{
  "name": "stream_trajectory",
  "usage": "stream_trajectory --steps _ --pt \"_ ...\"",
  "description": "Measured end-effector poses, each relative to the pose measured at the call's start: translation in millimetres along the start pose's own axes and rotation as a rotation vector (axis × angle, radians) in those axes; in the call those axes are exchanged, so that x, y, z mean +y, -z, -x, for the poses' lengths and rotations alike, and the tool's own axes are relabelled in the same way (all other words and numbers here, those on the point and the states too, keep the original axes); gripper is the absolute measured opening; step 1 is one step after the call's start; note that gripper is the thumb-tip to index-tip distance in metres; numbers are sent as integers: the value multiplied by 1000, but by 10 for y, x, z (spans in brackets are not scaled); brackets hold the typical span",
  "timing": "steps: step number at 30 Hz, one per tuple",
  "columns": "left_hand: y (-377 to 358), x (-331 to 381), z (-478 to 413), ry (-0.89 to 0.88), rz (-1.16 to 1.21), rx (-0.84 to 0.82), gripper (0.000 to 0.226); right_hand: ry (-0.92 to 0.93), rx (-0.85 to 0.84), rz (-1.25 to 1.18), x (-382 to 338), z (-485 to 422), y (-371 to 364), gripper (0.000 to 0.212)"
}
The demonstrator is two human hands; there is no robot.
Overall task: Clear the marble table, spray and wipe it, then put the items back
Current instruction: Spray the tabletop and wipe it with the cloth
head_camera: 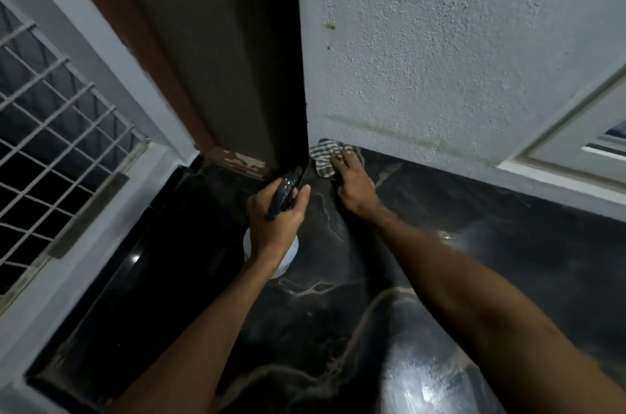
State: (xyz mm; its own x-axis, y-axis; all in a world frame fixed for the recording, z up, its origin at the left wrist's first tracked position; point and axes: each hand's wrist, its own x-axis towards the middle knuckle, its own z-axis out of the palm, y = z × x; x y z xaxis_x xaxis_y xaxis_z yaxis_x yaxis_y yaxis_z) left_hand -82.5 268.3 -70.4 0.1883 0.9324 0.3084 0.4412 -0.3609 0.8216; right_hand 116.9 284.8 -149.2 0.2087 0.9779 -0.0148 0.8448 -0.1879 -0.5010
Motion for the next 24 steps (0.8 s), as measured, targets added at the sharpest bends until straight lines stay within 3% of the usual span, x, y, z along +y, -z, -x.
stream_trajectory --steps 2,5,7,9,10,14,15,18,19,20,24 --pt "74 46 114 25 -14 17 34 40 12 -11 -118 430 -102 70" --pt "133 161 320 9 -62 31 35 326 -157 3 -199 1148 -181 73" --pt "143 269 497 -28 -65 23 37 232 -108 -57 -9 1389 -38 75" --pt "98 413 699 -56 -53 18 38 -94 23 -144 200 1659 159 73" --pt "74 454 777 -56 -42 14 38 -160 60 -151 231 1804 207 73" --pt "-269 862 1255 -59 -25 -20 35 131 -69 -88 723 2755 501 78" --pt "-421 1030 1416 -75 -25 -39 35 56 -5 -96 1003 2980 707 75" --pt "-814 1383 1824 -135 -19 -72 35 -445 251 -185 1804 3468 1276 66" --pt "-977 1531 1999 -137 -17 -81 34 -527 272 -186 2029 3693 1433 67" --pt "-1095 1629 2128 -127 -11 -87 34 -504 240 -152 2129 3853 1523 68" --pt "-1623 2067 2685 -101 0 -109 31 -82 -21 -78 2502 4655 1652 67"
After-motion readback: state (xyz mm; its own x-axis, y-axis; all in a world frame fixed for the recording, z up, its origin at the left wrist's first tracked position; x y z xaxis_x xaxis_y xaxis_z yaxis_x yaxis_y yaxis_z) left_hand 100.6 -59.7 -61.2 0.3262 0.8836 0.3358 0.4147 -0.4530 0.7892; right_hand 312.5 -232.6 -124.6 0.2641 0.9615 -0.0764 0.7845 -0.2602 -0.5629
